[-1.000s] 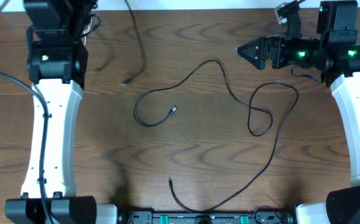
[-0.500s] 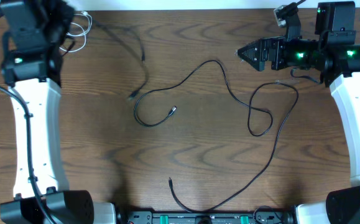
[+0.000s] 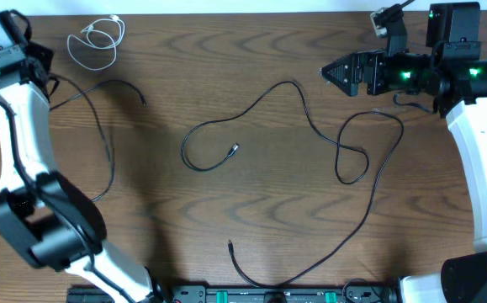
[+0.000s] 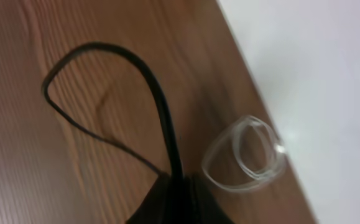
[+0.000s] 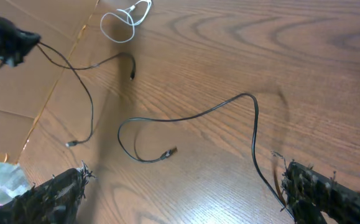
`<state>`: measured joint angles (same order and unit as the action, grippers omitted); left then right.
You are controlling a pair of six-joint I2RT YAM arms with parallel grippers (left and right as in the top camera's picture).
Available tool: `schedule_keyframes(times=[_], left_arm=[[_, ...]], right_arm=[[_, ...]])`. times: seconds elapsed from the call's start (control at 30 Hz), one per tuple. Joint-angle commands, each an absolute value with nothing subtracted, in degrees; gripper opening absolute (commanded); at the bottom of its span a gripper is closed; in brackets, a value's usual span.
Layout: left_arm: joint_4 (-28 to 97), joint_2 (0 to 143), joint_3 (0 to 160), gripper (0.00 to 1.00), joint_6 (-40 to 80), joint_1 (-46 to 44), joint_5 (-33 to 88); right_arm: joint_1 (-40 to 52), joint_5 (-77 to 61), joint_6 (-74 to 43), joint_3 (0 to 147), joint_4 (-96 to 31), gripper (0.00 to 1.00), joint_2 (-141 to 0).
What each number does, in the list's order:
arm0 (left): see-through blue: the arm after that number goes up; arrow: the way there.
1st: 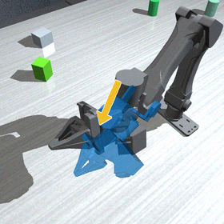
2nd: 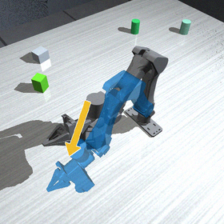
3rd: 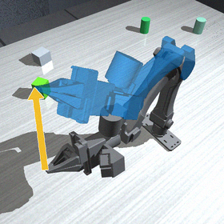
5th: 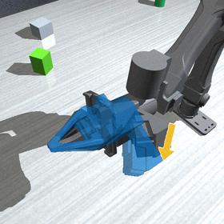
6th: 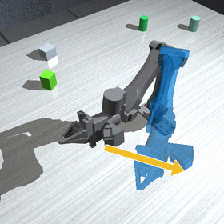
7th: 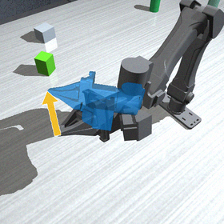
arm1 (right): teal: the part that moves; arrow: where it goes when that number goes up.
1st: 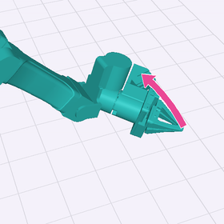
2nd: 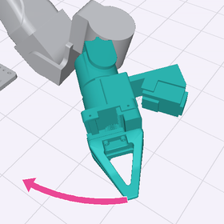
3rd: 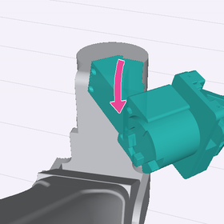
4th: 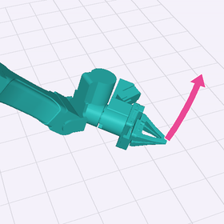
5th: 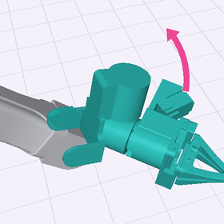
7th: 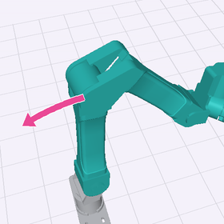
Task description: Untangle cables
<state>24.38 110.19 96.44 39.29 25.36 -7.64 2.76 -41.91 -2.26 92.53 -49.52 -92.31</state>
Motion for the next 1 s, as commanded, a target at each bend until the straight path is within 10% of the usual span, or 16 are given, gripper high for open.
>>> schedule_keyframes(times=[0.0, 0.4, 0.67, 0.97], left_arm=[[20.53, 113.86, 96.49, 0.07, 29.65, 27.38, -9.67], [5.04, 121.67, 96.49, 0.07, 23.57, 37.12, -9.67], [4.45, 122.5, 96.49, 0.77, 16.99, 39.09, -2.31], [7.11, 122.69, 96.49, 0.79, 16.64, 38.33, 1.96]], right_arm=[[3.11, -41.89, -1.19, 92.88, -49.95, 0.99, -92.2], [3.33, -38.92, -1.83, 92.88, -52.6, 0.99, -92.2], [5.04, -36.62, -1.87, 92.88, -52.45, 0.99, -92.2], [7.57, -35.59, -1.83, 92.88, -52.29, 0.99, -92.2]])
